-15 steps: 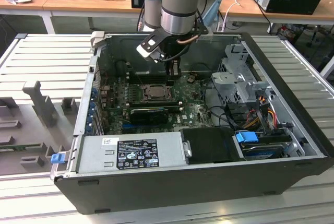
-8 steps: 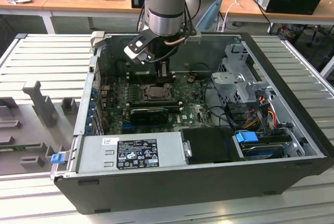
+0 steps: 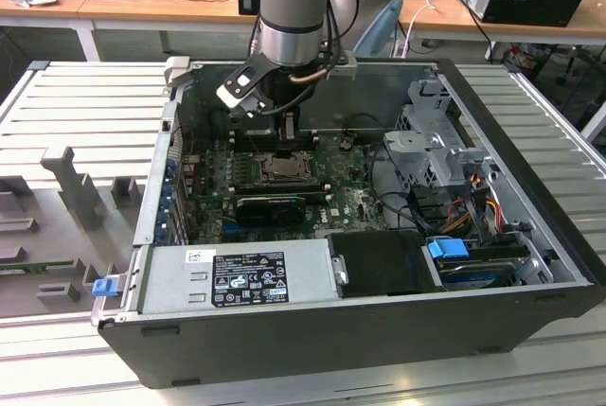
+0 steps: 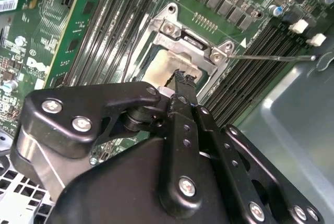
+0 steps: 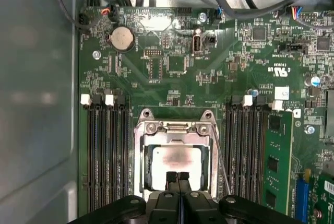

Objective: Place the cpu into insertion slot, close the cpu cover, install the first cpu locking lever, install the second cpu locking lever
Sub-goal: 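Close the cpu cover, then install the first cpu locking lever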

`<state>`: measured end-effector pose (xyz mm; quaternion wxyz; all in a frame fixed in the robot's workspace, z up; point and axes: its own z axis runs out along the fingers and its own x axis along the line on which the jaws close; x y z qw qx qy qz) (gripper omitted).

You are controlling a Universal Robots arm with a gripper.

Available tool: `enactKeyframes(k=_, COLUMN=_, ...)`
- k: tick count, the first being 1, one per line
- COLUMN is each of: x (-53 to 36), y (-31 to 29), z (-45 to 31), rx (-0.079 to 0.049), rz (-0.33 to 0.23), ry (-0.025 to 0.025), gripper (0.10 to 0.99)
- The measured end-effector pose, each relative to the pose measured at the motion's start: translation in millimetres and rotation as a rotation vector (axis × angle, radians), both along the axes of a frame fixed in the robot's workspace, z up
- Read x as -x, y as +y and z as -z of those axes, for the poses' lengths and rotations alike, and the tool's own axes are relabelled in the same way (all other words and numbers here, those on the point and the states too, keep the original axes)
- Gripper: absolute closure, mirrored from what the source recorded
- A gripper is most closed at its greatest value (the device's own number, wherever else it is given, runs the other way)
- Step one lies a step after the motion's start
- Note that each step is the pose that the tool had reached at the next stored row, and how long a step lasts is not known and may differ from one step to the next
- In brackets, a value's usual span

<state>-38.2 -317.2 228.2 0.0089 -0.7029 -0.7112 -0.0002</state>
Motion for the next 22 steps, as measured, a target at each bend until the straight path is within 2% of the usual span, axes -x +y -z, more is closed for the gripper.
enactKeyframes(k=4, x=1.5, y=0.0, z=-0.5, rx=0.000, rz=0.000, ry=0.0001, gripper=0.980)
enactKeyframes(k=9, x=1.5, y=0.0, z=-8.8, rx=0.002, rz=0.000, ry=0.0001, gripper=0.980)
enactKeyframes(k=18, x=1.5, y=0.0, z=-20.9, rx=0.014, rz=0.000, ry=0.0000, gripper=0.980)
enactKeyframes(k=20, x=1.5, y=0.0, z=-31.1, rx=0.029, rz=0.000, ry=0.0001, gripper=0.980)
enactKeyframes(k=22, x=1.5, y=0.0, z=-36.8, rx=0.040, rz=0.000, ry=0.0001, gripper=0.980)
